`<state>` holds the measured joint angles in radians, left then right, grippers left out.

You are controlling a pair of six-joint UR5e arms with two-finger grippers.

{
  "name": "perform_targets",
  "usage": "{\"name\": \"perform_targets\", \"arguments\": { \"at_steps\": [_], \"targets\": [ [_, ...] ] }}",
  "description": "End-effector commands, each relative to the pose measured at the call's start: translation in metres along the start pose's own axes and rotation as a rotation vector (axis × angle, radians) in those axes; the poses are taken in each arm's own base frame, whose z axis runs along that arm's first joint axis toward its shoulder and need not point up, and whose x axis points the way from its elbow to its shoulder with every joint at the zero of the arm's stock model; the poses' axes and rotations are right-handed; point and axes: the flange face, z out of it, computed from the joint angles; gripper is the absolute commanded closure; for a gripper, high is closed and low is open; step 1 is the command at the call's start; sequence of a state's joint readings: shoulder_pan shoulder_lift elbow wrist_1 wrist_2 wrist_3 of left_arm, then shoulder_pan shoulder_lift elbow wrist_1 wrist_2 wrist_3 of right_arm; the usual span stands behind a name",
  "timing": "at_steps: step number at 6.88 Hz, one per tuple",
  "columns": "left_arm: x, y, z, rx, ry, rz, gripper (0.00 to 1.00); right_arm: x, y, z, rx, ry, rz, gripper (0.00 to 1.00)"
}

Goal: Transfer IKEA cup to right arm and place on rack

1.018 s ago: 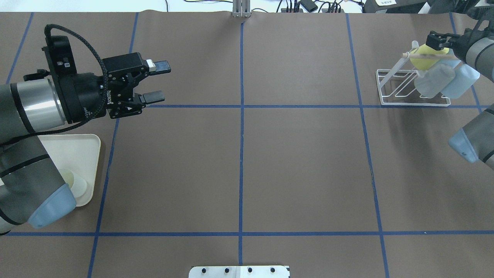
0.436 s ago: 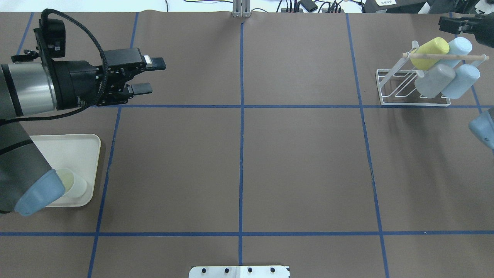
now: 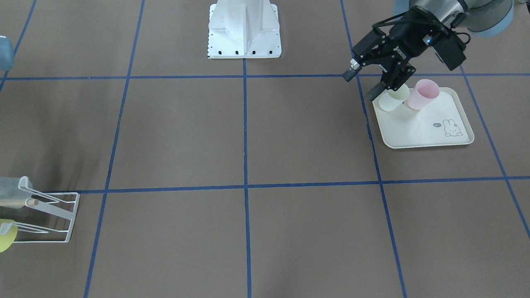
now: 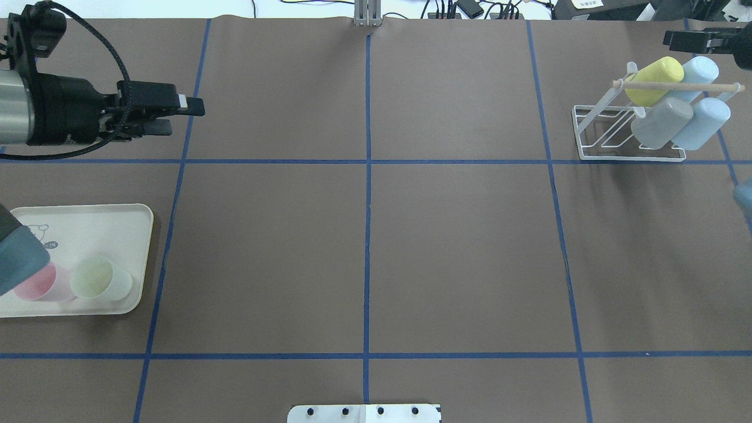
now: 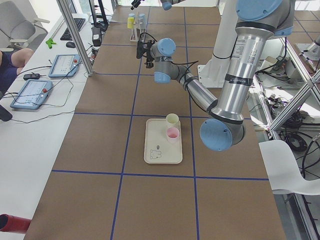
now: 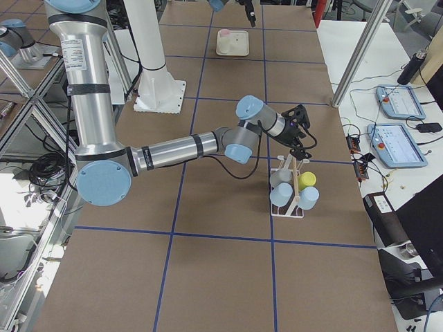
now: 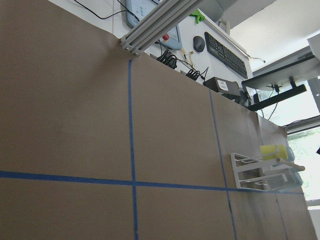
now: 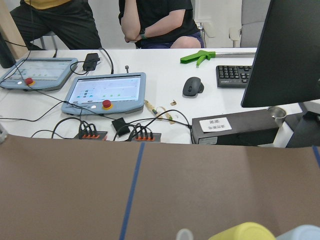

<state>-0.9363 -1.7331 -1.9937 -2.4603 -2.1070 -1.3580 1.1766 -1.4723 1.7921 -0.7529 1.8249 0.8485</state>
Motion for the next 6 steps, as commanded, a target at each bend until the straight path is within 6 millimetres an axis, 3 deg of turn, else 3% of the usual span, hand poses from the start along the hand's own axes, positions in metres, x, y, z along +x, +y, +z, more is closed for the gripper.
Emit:
{"name": "perform_targets", "arguments": {
  "at_steps": [1, 3, 5, 6],
  "targets": [
    [-0.079, -0.002, -0.041, -0.072, -0.142, 0.151, 0.00, -0.035, -0.002, -0.031, -0.087, -0.104, 0.125, 0.00],
    [-0.144, 0.018, -0.064, -0.125, -0.247, 0.302, 0.00, -0.053, -0.003, -0.045, -0.135, -0.180, 0.242, 0.00],
    [-0.206, 0.036, -0.069, -0.191, -0.340, 0.324, 0.00, -0.061, -0.005, -0.048, -0.143, -0.196, 0.291, 0.00],
    [-0.225, 0.043, -0.070, -0.210, -0.366, 0.300, 0.00, -0.062, -0.004, -0.047, -0.151, -0.201, 0.300, 0.00]
  ]
}}
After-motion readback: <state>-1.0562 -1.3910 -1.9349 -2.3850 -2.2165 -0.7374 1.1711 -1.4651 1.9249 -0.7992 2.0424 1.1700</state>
